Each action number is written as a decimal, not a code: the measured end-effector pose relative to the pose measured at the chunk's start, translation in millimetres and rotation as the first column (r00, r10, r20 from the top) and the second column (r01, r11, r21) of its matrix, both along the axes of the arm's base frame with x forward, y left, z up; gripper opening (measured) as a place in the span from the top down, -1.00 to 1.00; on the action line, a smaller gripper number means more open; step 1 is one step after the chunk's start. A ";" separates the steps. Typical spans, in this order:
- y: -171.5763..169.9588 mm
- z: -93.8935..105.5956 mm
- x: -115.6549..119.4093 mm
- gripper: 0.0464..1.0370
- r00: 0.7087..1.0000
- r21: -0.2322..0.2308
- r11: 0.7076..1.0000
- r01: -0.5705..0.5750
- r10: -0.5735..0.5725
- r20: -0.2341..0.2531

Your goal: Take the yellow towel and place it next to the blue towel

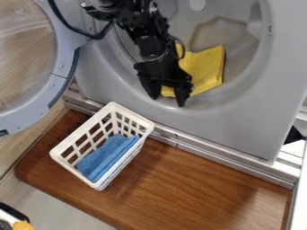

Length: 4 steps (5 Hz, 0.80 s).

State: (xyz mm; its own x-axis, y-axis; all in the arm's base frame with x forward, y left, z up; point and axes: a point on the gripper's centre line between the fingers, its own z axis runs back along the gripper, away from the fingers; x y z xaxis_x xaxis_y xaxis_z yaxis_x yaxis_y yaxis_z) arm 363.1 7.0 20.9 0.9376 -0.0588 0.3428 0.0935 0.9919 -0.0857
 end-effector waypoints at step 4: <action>0.9 -8.2 -9.9 0.74 1.000 0.032 0.999 0.001 0.000 -0.010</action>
State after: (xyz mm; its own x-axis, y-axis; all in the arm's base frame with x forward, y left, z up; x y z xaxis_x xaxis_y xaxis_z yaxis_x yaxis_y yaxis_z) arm 353.2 7.8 12.7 0.9410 -0.0703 0.3310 0.0933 0.9941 -0.0544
